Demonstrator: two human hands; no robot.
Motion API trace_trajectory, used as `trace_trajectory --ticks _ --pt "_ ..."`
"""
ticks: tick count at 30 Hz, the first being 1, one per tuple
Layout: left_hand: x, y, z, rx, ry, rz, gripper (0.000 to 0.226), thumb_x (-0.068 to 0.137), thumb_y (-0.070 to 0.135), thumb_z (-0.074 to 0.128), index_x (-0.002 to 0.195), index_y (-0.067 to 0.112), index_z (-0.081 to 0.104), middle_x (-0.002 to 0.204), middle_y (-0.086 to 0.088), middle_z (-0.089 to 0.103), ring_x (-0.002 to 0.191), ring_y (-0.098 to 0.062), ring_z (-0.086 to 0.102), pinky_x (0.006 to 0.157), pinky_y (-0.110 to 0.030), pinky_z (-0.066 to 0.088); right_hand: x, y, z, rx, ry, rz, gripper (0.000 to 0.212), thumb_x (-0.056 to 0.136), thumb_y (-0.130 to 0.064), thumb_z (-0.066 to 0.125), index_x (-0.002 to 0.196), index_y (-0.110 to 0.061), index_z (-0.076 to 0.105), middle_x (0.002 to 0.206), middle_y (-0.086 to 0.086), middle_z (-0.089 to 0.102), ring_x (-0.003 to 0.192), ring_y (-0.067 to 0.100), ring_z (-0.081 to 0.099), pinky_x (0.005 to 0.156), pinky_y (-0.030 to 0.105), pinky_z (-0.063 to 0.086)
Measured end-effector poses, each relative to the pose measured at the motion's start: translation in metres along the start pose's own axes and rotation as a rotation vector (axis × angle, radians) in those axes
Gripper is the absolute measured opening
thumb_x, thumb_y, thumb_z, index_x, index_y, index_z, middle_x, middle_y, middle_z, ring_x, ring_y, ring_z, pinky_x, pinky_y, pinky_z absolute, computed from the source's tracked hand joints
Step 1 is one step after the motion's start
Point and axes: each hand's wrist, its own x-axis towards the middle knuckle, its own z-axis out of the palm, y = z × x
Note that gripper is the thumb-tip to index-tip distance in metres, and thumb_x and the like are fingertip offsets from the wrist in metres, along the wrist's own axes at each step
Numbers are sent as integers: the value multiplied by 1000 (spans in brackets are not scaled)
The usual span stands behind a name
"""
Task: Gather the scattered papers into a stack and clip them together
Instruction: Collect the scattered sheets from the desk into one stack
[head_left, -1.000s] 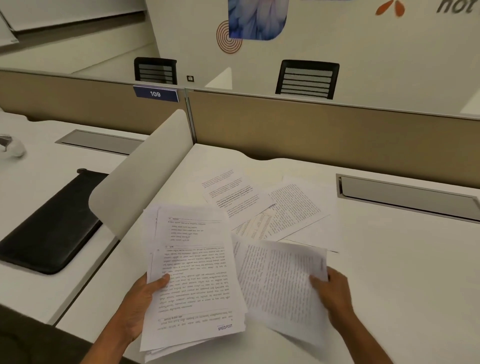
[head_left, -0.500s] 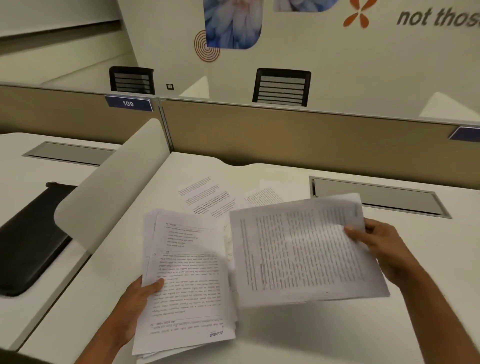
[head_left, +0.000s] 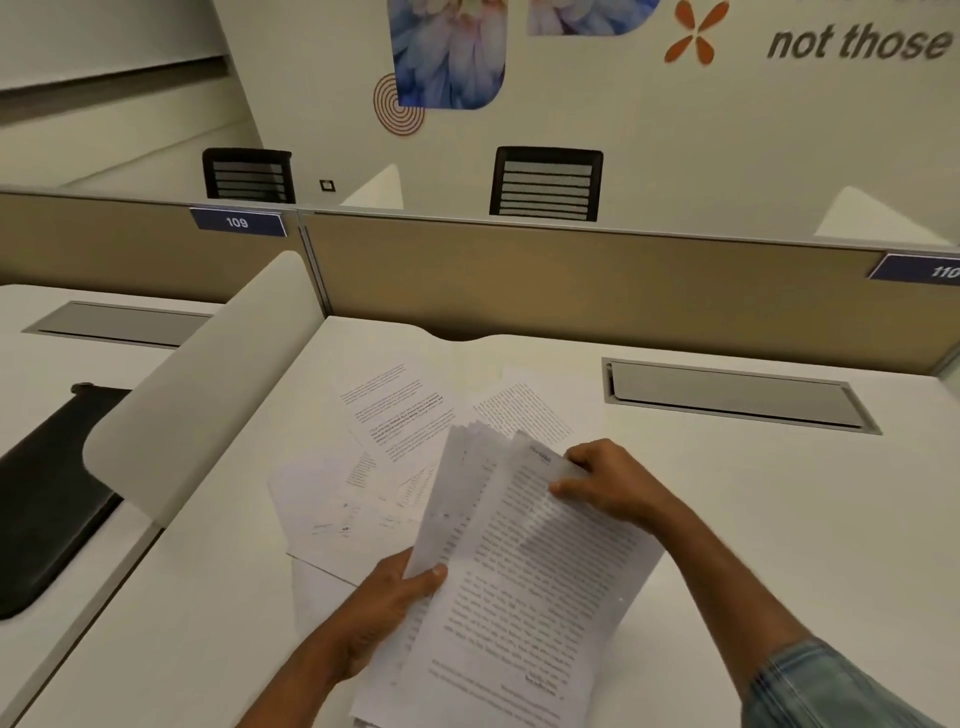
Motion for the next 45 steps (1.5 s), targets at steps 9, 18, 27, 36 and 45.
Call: trace_trajectory --ticks 9,18,27,36,45 --pt "-9 -13 18 27 26 -3 35 96 32 64 130 22 61 115 -5 80 103 -29 77 93 -48 61 5 -11 14 -43 -59 -75 5 89 -36 70 88 -31 69 96 -4 72 77 11 69 67 21 52" --pt "-20 -21 30 -14 72 46 35 92 25 71 125 19 65 111 -5 81 100 -27 78 86 -41 63 5 -20 22 -12 -118 -109 10 87 -38 73 89 -29 72 93 -5 73 79 14 71 69 23 56" --pt "-28 -27 16 -164 187 83 28 94 21 68 123 18 66 108 -4 81 98 -23 78 77 -33 63 -3 -7 72 -21 389 19 73 83 -45 77 145 -24 46 149 0 50 137 24 47 115 49 35" --pt "-28 -35 -38 -439 271 64 36 93 13 68 129 11 64 117 -19 77 107 -40 74 97 -58 56 -24 1 152 833 -69 385 71 78 -58 76 132 -16 57 114 5 76 99 24 76 88 44 61" --pt "-12 -38 -86 -303 398 127 91 37 52 99 116 16 71 101 -3 83 92 -21 79 73 -32 64 15 -55 178 793 -121 216 38 90 -47 70 113 -17 73 102 2 81 93 23 78 89 47 62"
